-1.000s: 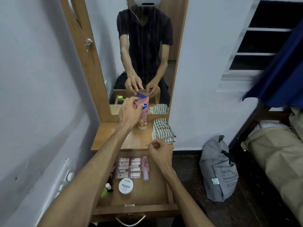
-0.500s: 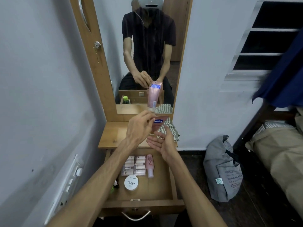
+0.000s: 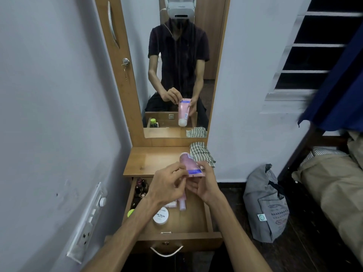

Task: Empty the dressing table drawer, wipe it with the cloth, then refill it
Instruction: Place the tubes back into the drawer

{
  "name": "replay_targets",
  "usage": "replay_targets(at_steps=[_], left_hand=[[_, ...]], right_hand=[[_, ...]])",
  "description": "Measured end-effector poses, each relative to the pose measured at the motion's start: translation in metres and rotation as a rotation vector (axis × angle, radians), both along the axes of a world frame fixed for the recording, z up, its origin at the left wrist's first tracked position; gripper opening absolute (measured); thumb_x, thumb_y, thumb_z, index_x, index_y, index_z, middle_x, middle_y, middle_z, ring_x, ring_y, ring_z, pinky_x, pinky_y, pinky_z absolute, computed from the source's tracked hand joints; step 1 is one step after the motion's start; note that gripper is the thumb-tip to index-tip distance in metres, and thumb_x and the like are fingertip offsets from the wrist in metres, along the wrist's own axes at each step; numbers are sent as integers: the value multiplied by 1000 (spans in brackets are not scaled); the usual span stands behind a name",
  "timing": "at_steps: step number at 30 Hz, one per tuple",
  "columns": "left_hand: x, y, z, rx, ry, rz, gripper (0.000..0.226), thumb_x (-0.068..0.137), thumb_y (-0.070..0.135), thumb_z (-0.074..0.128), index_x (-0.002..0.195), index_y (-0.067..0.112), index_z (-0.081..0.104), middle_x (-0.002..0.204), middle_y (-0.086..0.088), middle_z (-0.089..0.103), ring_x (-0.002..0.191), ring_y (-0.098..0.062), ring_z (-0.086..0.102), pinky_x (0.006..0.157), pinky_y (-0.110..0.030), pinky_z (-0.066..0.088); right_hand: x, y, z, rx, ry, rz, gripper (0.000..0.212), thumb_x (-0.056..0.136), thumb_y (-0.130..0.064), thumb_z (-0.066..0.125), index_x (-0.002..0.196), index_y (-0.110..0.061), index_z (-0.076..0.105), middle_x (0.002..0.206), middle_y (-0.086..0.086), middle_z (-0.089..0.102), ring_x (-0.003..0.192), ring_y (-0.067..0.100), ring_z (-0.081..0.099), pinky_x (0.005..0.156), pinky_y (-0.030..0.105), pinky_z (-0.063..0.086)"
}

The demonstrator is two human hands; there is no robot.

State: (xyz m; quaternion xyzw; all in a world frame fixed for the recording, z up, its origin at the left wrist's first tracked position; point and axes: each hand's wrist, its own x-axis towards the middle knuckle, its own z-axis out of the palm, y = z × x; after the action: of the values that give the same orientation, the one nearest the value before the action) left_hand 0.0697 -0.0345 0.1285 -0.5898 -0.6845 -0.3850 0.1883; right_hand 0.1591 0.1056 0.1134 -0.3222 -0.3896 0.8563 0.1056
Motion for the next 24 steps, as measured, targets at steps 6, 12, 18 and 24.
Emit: replay_targets(at_steps=[6,12,18,24], left_hand=[[31,-22,-24,-101,-47,-17,18,73,7,69,90,12,67,95,2,64,75,-13,59,60,-23,48],[55,-36,-46,-225,-121,-78,25,74,17,69,97,18,62,102,7,59,80,-8,55,64,-17,45],[67,-39,-65,-288,-200,-68,23,78,25,70,99,22,63,106,12,59,83,-1,54,68,-8,43],[69,-35,-85,-357,-305,-40,29,84,30,65,111,20,65,118,13,57,91,1,56,73,-6,45]], right_hand=[[20,-10,-7,43,-46,41,43,90,-23,63,127,-2,61,90,13,75,73,21,74,61,32,60],[40,-15,-27,96,-183,87,39,89,-18,66,125,-6,57,113,19,73,97,31,74,74,39,61],[47,-14,-41,299,-378,99,27,91,-24,70,112,-13,58,109,12,67,99,28,69,73,35,60],[50,-19,-56,684,-526,133,23,91,-44,69,90,-21,68,83,-4,71,72,7,71,51,14,49]])
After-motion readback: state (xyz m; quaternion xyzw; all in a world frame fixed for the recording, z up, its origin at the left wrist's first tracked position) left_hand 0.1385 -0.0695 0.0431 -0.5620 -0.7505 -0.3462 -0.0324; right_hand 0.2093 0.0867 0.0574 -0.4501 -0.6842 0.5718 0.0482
